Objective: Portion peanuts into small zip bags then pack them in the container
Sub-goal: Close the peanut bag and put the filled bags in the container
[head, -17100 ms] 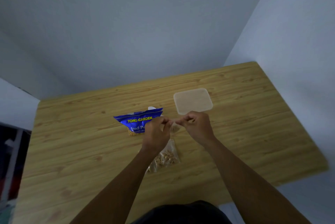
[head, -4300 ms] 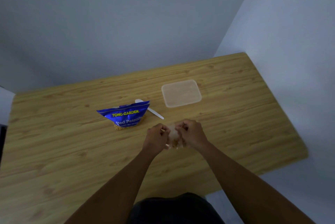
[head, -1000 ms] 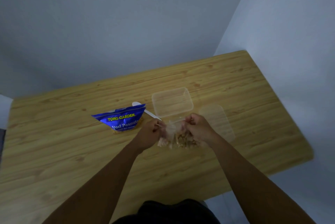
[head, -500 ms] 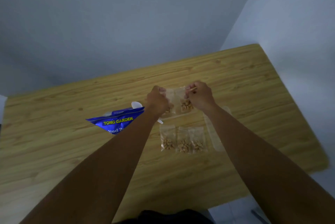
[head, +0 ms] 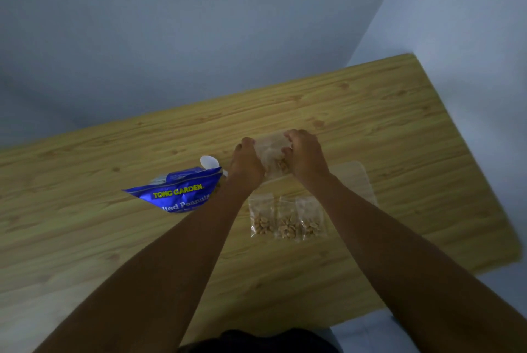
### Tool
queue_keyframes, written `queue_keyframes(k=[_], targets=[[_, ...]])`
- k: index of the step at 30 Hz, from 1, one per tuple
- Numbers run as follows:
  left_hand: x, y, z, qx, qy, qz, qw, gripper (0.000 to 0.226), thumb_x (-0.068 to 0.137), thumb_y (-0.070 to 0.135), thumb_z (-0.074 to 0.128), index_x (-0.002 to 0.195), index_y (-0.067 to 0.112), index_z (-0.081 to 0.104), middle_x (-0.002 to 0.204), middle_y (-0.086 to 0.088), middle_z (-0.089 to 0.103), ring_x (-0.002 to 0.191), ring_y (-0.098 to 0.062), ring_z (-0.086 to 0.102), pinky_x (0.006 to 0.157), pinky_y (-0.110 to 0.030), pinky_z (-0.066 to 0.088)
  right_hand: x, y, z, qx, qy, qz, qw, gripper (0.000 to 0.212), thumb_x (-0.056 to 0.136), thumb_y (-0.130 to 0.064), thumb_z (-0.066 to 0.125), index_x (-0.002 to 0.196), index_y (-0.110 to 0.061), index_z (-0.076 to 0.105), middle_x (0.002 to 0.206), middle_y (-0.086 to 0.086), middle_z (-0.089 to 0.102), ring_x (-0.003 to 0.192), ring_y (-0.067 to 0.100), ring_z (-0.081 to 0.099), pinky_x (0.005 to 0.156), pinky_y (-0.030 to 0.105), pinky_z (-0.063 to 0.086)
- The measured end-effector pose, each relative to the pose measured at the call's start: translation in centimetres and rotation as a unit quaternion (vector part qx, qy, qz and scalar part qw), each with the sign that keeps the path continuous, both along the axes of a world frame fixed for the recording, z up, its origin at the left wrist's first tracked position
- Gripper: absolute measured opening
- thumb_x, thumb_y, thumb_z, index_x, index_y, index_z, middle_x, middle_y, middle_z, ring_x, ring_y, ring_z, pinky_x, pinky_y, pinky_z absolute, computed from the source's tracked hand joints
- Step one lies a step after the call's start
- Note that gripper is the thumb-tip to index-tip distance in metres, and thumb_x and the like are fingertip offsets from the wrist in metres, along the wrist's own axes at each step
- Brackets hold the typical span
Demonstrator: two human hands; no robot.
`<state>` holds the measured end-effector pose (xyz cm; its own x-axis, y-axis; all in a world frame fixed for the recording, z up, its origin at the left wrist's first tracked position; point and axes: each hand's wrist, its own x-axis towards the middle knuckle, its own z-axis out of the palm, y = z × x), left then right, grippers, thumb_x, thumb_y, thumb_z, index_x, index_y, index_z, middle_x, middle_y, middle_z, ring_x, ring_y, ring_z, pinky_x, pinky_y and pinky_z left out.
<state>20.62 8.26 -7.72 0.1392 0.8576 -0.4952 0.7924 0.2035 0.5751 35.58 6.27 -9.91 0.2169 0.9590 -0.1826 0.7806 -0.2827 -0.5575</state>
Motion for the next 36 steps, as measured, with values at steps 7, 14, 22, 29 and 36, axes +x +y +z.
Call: queue_keyframes(k=[7,14,22,29,36], targets=[[-1.4,-3.6,0.9,0.19,0.039,-0.115,0.974,0.053,0.085,-0.005,0.056,0.135,0.01,0.044,0.129,-0.011,0.041,0.114,-0.027,0.048,0.083,-0.038,0.047,-0.5,-3.8,1.6,0.135,0.022,-0.043,0.99,0.012,0.088,-0.011,0.061,0.096,-0.007,0.068,0.089,0.009,0.069,0.081,0.027,0.065,0.071,0.039,0.054],[-4.2,-9.8,-1.4,0.197,-0.006,-0.178,0.964,0.016,0.097,0.025,0.054,0.103,0.017,0.065,0.101,-0.001,0.063,0.094,-0.021,0.061,0.075,-0.033,0.05,0.7,-12.5,1.2,0.052,0.035,0.045,0.997,0.005,0.087,-0.017,0.065,0.09,-0.015,0.069,0.081,-0.001,0.065,0.075,0.019,0.061,0.065,0.03,0.049],[-5.1,-12.5,-2.9,0.171,0.124,-0.231,0.95,0.05,0.09,0.017,0.062,0.138,0.024,0.049,0.136,-0.002,0.05,0.118,-0.026,0.052,0.094,-0.041,0.049,1.2,-14.1,-2.0,-0.01,-0.146,0.1,0.984,0.029,0.085,-0.033,0.065,0.11,-0.018,0.07,0.106,0.007,0.061,0.101,0.03,0.053,0.084,0.043,0.043],[-4.9,-12.0,-3.0,0.125,0.129,-0.228,0.957,0.063,0.087,0.038,0.065,0.141,0.026,0.037,0.137,0.002,0.043,0.123,-0.024,0.042,0.101,-0.039,0.04,0.1,-13.4,-1.9,-0.056,-0.164,0.092,0.981,0.015,0.08,-0.025,0.071,0.094,-0.027,0.066,0.101,0.003,0.058,0.104,0.032,0.052,0.086,0.043,0.039],[-5.0,-11.4,-3.0,0.05,0.125,-0.217,0.967,0.044,0.086,0.04,0.065,0.126,0.029,0.051,0.127,0.0,0.046,0.119,-0.026,0.041,0.098,-0.038,0.034,0.3,-12.9,-1.1,-0.07,-0.121,0.123,0.983,0.01,0.08,-0.026,0.059,0.086,-0.023,0.066,0.097,0.004,0.058,0.106,0.031,0.052,0.089,0.044,0.038]])
